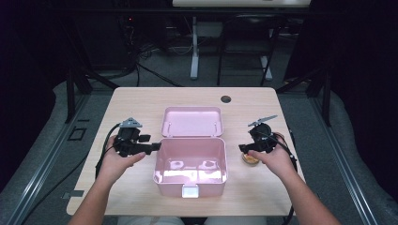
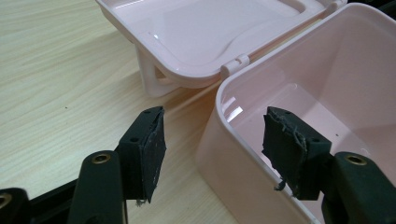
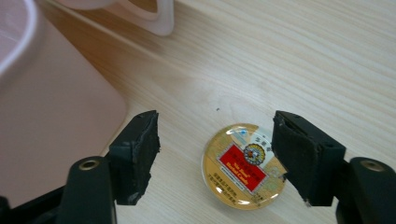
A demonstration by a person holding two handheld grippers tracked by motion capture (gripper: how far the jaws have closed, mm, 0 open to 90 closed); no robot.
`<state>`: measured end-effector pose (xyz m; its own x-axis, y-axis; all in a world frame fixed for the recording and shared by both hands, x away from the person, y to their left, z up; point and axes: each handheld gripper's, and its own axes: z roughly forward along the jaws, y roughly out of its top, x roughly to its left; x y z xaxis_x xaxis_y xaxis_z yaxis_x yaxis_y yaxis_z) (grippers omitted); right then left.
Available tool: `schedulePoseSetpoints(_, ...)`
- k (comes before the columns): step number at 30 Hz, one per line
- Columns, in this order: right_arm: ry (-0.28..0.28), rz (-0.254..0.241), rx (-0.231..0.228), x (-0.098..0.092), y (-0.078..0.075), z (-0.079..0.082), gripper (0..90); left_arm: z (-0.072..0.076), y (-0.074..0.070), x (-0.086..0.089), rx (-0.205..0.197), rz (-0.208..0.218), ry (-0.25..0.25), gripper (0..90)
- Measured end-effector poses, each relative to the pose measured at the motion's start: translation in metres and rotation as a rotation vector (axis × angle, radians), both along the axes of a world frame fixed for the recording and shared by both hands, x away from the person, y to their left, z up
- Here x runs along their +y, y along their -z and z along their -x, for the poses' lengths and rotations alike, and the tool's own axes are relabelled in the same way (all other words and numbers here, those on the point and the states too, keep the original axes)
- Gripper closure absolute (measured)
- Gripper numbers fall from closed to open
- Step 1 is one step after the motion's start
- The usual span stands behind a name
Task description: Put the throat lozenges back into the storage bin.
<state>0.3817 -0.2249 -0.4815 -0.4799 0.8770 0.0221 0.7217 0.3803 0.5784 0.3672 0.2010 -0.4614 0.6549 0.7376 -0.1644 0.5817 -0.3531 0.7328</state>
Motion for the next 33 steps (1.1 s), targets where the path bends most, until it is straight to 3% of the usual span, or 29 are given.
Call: schedulePoseSetpoints(33, 0.052, 0.121, 0.174, 0.0, 0.026, -0.032, 16.6, 0.001, -0.005, 0.003, -0.013, 0.017, 0.007, 37.8)
